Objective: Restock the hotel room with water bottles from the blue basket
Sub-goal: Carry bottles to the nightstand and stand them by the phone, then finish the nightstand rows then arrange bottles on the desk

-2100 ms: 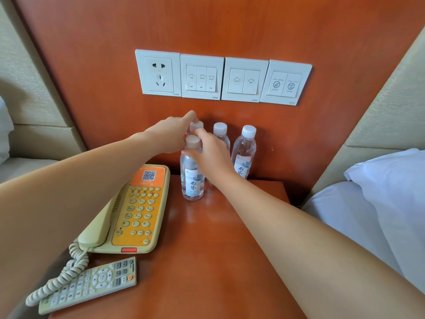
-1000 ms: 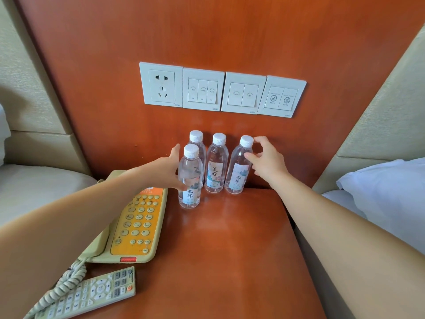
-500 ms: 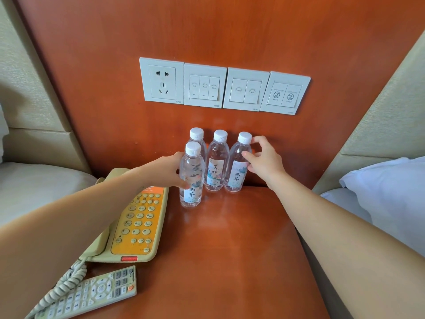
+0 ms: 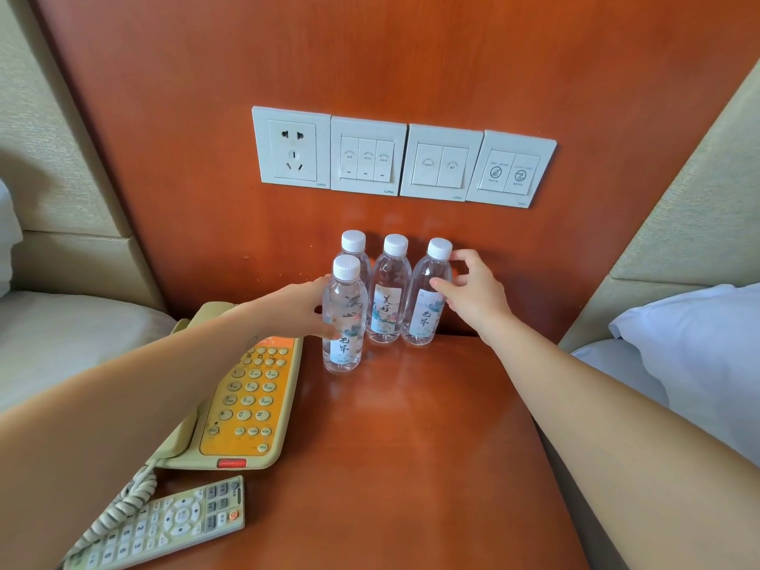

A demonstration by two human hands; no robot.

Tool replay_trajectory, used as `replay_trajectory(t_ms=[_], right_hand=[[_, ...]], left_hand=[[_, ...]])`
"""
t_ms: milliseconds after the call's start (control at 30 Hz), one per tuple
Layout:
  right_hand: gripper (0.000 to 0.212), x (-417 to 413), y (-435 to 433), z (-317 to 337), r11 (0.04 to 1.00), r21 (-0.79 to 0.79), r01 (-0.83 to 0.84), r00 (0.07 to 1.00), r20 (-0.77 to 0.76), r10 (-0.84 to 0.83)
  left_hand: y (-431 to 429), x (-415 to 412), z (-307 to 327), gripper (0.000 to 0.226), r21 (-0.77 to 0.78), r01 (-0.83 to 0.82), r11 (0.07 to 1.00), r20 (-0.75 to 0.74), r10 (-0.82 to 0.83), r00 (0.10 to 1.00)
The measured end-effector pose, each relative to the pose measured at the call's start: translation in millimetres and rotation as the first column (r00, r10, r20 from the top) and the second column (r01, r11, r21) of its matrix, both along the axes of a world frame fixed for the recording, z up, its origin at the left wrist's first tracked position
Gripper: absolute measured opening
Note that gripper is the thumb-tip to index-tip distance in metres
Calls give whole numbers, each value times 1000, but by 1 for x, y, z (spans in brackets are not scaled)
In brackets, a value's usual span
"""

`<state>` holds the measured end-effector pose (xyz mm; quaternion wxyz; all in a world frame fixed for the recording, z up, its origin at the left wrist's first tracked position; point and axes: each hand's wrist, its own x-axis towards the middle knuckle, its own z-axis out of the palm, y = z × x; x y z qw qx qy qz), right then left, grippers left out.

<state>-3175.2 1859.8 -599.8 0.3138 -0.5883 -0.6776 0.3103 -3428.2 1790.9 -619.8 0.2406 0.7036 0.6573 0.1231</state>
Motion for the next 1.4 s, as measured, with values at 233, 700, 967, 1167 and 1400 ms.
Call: replay_trajectory(t_ms=[233,700,967,1167,1400], right_hand=[[61,0,-1,-4,1000,13,-4,1000,-20,5],[48,64,-13,50,980,193,42,996,-80,-27],[41,134,-5,158,995,93,24,994,-109,-14],[52,217,-7,276,999,29,41,999,25,-42],[80,344,-75,389,979,-74,189,969,178,-174]], left_hand=[[-6,5,1,102,-13,-89,996,37,89,995],[-59,25,85,85,550,-175,817,146,113,983],[-34,124,210,59,624,208,753,-202,-102,974],[13,183,321,65,570,304,763,-247,-195,949],[36,280,406,83,286,450,846,-307,-364,879]])
